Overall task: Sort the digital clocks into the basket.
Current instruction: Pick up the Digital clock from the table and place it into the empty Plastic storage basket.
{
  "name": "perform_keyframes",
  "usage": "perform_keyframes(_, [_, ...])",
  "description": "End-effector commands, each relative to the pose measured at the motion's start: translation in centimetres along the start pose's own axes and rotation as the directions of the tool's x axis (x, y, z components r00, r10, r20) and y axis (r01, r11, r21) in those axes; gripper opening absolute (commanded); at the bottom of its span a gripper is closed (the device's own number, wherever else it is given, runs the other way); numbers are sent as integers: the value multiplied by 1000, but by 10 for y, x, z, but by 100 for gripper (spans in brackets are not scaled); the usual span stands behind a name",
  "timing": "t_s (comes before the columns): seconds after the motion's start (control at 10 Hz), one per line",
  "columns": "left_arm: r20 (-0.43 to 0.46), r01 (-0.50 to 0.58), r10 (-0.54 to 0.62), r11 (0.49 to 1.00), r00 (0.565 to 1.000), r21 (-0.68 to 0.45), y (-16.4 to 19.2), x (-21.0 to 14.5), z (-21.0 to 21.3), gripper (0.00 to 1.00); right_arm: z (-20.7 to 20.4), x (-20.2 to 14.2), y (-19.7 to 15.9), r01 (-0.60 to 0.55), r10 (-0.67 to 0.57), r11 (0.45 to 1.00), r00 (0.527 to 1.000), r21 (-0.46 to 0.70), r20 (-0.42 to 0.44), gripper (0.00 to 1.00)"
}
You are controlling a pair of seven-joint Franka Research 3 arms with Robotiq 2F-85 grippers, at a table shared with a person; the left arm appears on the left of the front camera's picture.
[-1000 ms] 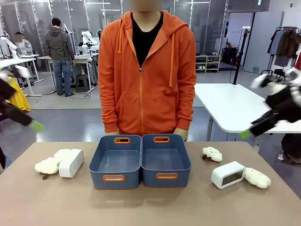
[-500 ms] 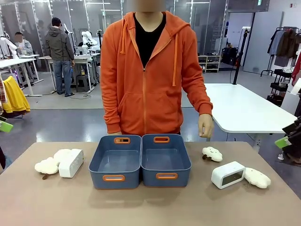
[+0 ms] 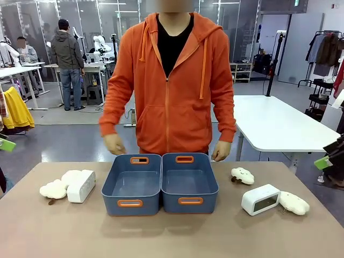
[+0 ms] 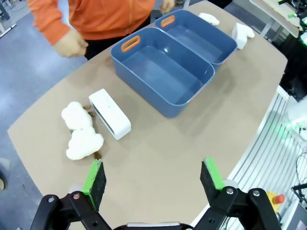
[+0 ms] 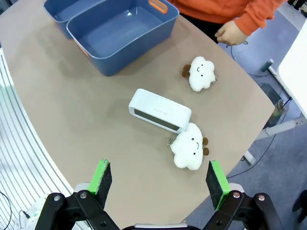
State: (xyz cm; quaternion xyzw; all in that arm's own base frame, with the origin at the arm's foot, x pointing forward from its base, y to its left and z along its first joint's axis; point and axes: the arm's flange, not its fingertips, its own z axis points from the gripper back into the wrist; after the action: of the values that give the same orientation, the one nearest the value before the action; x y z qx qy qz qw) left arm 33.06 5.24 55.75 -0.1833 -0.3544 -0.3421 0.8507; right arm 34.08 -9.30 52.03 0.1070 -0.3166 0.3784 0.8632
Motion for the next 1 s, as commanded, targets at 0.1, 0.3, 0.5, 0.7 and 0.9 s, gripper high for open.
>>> perform_keyframes(0.1, [-10,15,-15,1000,1000,-8,2,2,2,100,0,-1,-3,-16,16,1000,1000,8,6,100])
perform_keyframes(0.3, [-10,15,-15,1000,1000,-8,2,2,2,100,0,-1,-3,-16,16,1000,1000,8,6,100])
perform_keyframes(0.5, [-10,15,-15,1000,1000,-8,2,2,2,100,0,-1,-3,-16,16,1000,1000,8,6,100])
perform_keyframes(0.7, [-10,15,-15,1000,1000,-8,2,2,2,100,0,-1,-3,-16,16,1000,1000,8,6,100])
perform_keyframes(0.9, [-10,15,-15,1000,1000,-8,2,2,2,100,0,0,0,-1,1,1000,1000,-2,-1,100])
